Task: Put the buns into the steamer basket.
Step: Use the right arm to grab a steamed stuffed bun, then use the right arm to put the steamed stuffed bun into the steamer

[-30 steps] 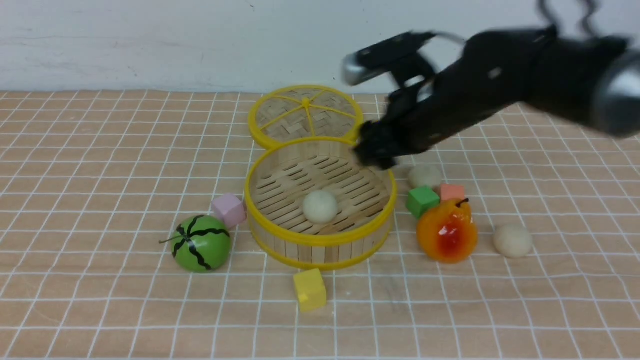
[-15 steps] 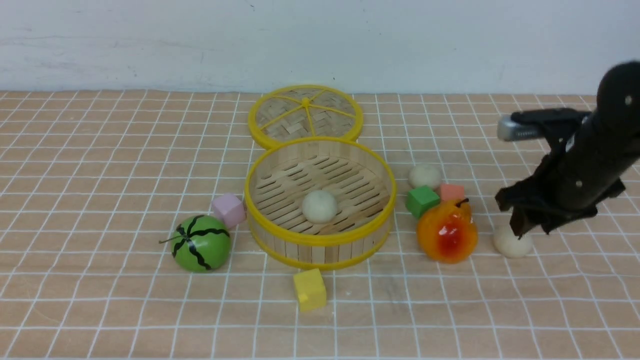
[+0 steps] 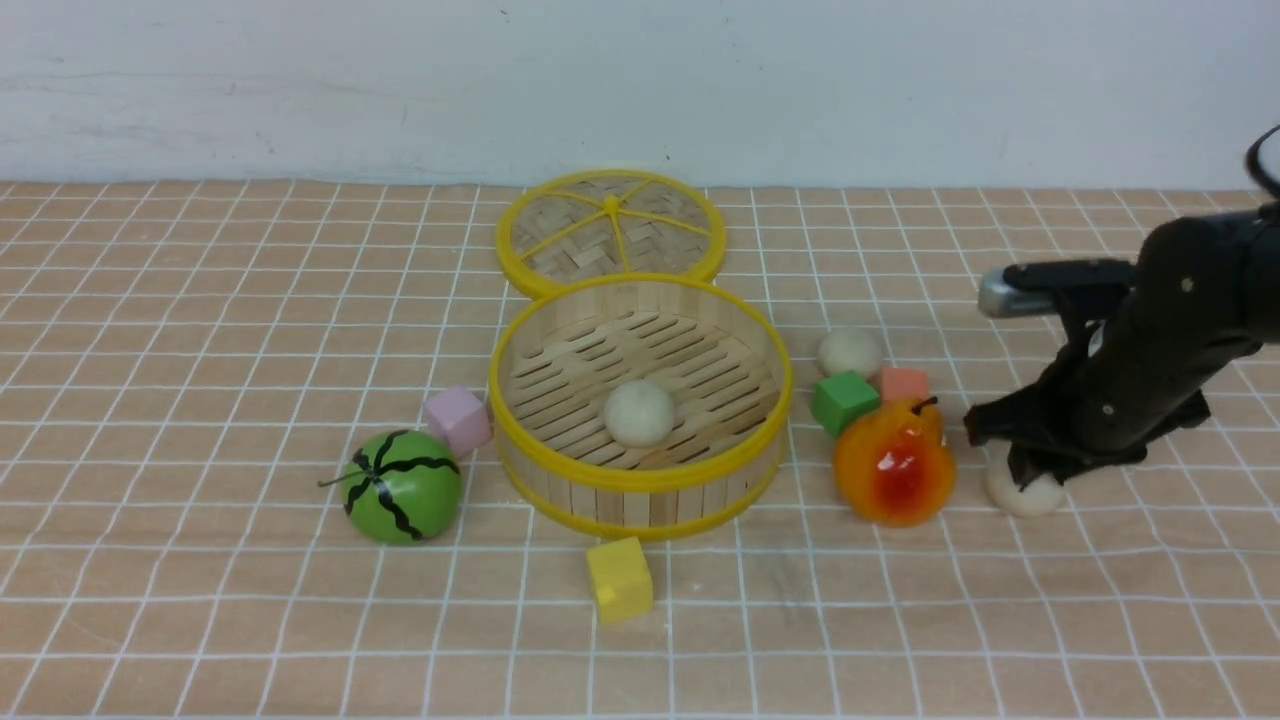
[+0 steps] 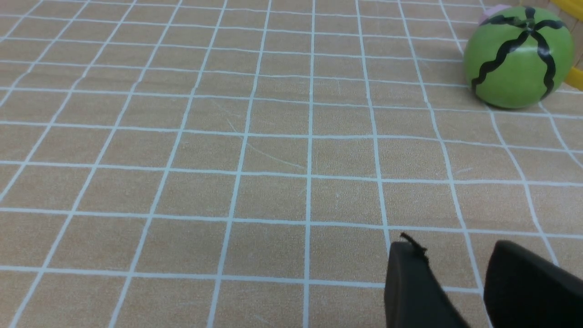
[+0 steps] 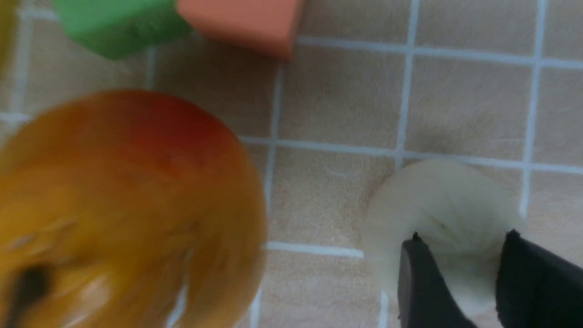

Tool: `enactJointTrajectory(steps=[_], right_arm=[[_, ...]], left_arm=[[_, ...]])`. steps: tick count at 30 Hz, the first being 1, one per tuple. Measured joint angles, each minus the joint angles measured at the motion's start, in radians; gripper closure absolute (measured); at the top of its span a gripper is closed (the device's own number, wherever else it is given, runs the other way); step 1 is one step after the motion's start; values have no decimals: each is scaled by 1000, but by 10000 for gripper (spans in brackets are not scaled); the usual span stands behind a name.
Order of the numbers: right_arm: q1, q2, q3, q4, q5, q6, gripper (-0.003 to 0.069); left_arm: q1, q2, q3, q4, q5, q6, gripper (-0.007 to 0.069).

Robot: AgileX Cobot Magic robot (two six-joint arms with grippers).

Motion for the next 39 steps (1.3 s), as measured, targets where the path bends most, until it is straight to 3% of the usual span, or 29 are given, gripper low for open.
enactJointTrajectory(steps=[4, 10, 19, 23, 32, 39], right_arm=[[0, 18, 0, 0, -12, 7, 480], [0, 10, -6, -3, 5, 22, 652], [47, -40, -190, -7, 180, 29, 655], [144, -43, -379, -3, 246, 29, 655], [353, 43, -512, 43, 190, 29, 655], [400, 193, -513, 31, 167, 29, 654]], left_arm=[[0, 0, 0, 0, 0, 0, 386], [0, 0, 0, 0, 0, 0, 386], [0, 0, 0, 0, 0, 0, 386], [0, 0, 0, 0, 0, 0, 386], [0, 0, 0, 0, 0, 0, 386], [0, 0, 0, 0, 0, 0, 386]])
